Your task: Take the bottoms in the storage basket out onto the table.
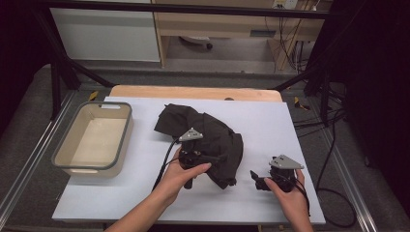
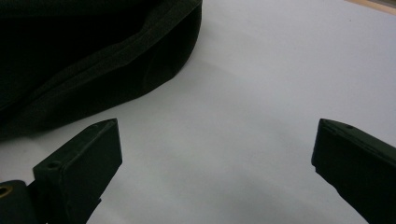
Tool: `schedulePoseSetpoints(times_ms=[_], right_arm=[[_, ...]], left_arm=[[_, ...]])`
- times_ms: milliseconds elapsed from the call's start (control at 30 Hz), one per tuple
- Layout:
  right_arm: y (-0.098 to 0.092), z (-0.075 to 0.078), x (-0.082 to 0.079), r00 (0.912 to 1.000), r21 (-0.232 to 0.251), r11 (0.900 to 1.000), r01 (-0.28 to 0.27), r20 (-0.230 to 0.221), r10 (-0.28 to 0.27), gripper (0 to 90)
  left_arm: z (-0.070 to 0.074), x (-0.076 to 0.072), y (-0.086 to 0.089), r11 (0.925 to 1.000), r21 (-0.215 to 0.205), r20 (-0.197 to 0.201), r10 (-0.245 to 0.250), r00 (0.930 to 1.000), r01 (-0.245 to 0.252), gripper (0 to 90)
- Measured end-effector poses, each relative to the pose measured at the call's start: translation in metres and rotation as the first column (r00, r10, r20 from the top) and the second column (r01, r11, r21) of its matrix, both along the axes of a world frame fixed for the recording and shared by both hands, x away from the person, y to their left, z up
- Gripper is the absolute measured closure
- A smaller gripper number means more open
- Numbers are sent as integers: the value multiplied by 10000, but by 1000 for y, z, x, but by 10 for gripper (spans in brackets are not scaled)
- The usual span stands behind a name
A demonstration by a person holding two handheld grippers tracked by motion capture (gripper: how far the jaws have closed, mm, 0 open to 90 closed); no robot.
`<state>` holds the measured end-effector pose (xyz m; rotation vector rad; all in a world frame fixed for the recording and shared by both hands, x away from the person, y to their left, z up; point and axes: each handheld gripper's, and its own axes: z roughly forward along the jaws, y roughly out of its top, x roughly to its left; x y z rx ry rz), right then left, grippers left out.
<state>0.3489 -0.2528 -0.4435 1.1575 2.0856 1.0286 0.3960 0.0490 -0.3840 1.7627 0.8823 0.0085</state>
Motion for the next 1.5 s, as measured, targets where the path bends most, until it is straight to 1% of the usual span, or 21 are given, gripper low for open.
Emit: schedulePoseSetpoints(times_ms=[167,267,433,500,567,667,733,933,1000,1067,1133,1200,1300,1333,1433,1500], right_arm=[[0,0,0,10000,13,10000,22,26,-22,24],[0,0,0,10000,17,10000,12,18,-12,24],[0,0,0,10000,-2,10000,9,41,-9,24],[0,0,-1,10000,28,10000,18,40,-18,24],[0,0,-1,10000,13,10000,2,28,-2,24],[1,0,0,10000,2,10000,-54,1,54,23],[1,0,0,10000,-19,10000,-84,14,84,24],[1,0,0,10000,15,10000,-46,6,46,24],[1,0,-1,10000,28,10000,-49,17,49,23],[1,0,-1,10000,35,10000,-43,33,43,23],[0,1,-1,10000,51,10000,-29,50,29,24],[0,1,-1,10000,38,10000,-43,74,43,23],[0,2,-1,9999,10,10000,-42,96,42,23],[0,2,-1,9999,21,10000,-43,104,43,23],[0,1,-1,9999,-16,10000,-81,96,81,24],[0,1,-1,9999,7,10000,-83,62,83,24]], left_arm=[[5,1,1,10000,90,204,-34,9998,33,51],[7,4,2,10000,85,211,-22,9998,20,46],[12,9,5,9998,102,332,187,9993,-191,42],[15,10,7,9994,233,499,240,9985,-252,41],[17,11,9,9989,371,783,245,9966,-275,42],[19,14,13,9986,429,923,284,9953,-324,42],[20,16,16,9979,539,1072,309,9938,-369,42],[26,21,28,9957,759,1391,428,9894,-537,45],[27,22,33,9950,821,1581,434,9865,-570,45],[28,25,39,9931,927,1737,544,9833,-713,45],[29,27,45,9929,875,1754,648,9824,-811,48],[30,29,52,9915,813,1760,857,9806,-1013,50],[32,33,64,9900,711,1901,1065,9760,-1219,57],[33,34,67,9894,717,1918,1103,9752,-1260,57],[38,38,78,9876,730,2121,1206,9698,-1388,56],[41,41,84,9864,751,2121,1274,9689,-1462,55]])
